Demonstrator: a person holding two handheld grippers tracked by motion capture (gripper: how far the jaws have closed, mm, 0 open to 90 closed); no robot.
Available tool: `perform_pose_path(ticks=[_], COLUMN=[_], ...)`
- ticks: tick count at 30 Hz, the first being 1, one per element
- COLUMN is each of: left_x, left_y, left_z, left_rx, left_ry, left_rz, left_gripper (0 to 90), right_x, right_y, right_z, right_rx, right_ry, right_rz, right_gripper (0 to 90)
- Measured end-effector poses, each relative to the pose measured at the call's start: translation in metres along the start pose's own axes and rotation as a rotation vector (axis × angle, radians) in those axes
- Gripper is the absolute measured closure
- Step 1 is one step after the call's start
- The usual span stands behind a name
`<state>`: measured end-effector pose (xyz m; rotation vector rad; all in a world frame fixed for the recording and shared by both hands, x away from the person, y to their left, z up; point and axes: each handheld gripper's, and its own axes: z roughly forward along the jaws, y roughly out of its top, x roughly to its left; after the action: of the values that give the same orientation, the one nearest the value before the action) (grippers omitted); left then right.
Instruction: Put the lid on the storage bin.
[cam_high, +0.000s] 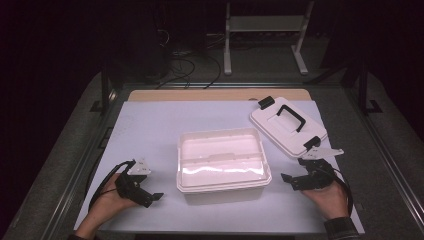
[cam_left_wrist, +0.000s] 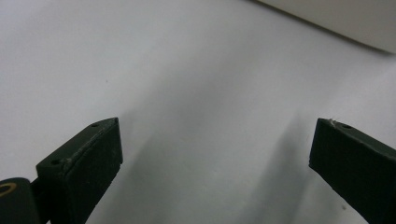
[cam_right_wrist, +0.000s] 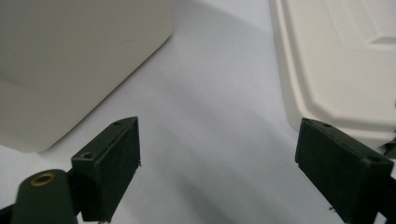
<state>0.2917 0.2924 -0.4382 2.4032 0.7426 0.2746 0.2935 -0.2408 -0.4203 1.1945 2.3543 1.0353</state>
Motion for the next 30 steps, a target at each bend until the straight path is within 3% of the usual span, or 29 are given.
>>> perform_pose_path(ticks=[2, 8, 30], left_x=[-0.001, -0.001, -0.002], left_y=[-0.005, -0.019, -0.019], left_z=[0.003, 0.004, 0.004], left_rx=[-0.014, -0.126, -0.122], left_ry=[-0.002, -0.006, -0.003], left_rz=[-0.020, -0.027, -0.031], left_gripper=[1.9, 0.6, 0.4], right_x=[-0.002, -0.010, -0.057], right_y=[0.003, 0.015, 0.079], right_z=[-0.001, -0.003, 0.007], right_rx=[-0.003, -0.014, 0.013], right_ry=[0.005, 0.009, -0.039], right_rz=[0.007, 0.000, 0.003], right_gripper=[13.6, 13.6, 14.2])
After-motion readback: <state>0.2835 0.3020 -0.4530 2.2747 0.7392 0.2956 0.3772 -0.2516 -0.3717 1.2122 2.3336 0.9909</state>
